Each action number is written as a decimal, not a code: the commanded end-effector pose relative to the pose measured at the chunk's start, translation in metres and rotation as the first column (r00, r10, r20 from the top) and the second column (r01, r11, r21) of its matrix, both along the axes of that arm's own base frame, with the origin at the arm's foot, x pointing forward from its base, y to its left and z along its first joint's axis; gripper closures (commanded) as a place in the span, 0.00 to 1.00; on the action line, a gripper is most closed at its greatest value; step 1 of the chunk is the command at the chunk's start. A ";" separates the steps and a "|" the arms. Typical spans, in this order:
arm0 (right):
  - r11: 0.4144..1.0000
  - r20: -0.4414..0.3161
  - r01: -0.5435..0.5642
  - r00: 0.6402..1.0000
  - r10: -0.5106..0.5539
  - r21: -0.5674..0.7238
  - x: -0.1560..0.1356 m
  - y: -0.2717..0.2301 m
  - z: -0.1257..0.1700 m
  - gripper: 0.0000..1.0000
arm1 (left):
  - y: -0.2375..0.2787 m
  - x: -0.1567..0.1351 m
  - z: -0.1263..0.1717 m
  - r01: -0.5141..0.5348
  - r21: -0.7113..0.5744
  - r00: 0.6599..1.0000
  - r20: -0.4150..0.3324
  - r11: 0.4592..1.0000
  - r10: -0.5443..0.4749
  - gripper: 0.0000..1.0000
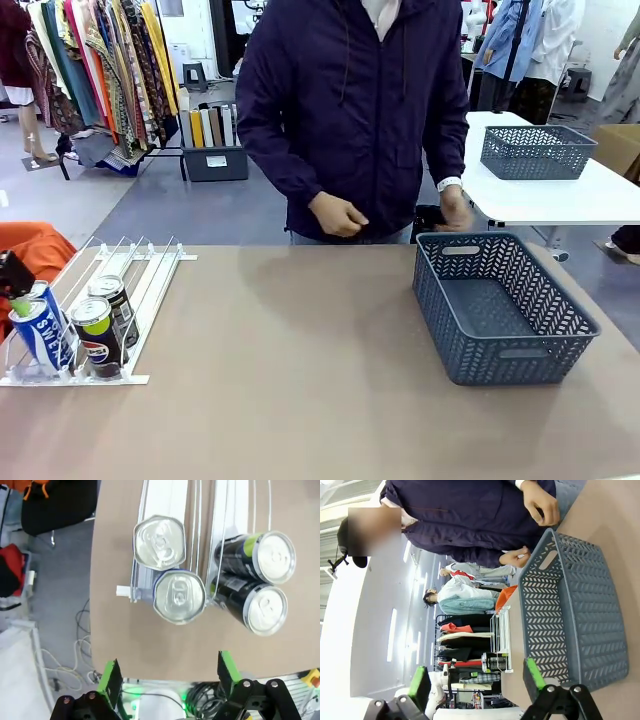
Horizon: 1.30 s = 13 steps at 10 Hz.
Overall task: Retrieve and store the cans from the dispenser.
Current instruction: Pick up one can from the Automatic Can Dispenser and place it in the middle of the table.
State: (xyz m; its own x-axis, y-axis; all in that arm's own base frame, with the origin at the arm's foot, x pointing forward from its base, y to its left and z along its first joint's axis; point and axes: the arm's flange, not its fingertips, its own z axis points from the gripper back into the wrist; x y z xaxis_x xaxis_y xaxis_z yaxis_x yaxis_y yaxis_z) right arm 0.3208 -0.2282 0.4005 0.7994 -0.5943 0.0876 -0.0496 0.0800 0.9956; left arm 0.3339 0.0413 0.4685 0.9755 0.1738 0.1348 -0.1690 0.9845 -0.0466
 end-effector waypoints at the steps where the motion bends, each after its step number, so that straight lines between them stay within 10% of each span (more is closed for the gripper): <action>1: 1.000 -0.010 -0.007 1.000 0.007 0.011 0.000 -0.003 0.006 0.00 | -0.005 0.005 -0.027 -0.051 -0.020 0.998 0.035 0.998 0.052 0.00; 12: 1.000 -0.010 -0.007 1.000 0.007 0.011 0.000 -0.003 0.006 0.00 | -0.009 0.033 -0.066 -0.105 -0.075 0.994 -0.007 0.992 0.105 0.03; 13: 1.000 -0.010 -0.007 1.000 0.007 0.011 0.000 -0.003 0.006 0.00 | -0.009 0.033 -0.066 -0.119 -0.074 0.993 0.011 0.990 0.120 0.57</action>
State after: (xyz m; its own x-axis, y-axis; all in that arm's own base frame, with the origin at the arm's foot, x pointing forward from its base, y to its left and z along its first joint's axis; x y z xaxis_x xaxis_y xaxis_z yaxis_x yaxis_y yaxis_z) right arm 0.3208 -0.2282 0.4005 0.7996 -0.5941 0.0875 -0.0497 0.0797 0.9956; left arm 0.3768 0.0369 0.4110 0.9590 0.2640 0.1033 -0.2525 0.9611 -0.1120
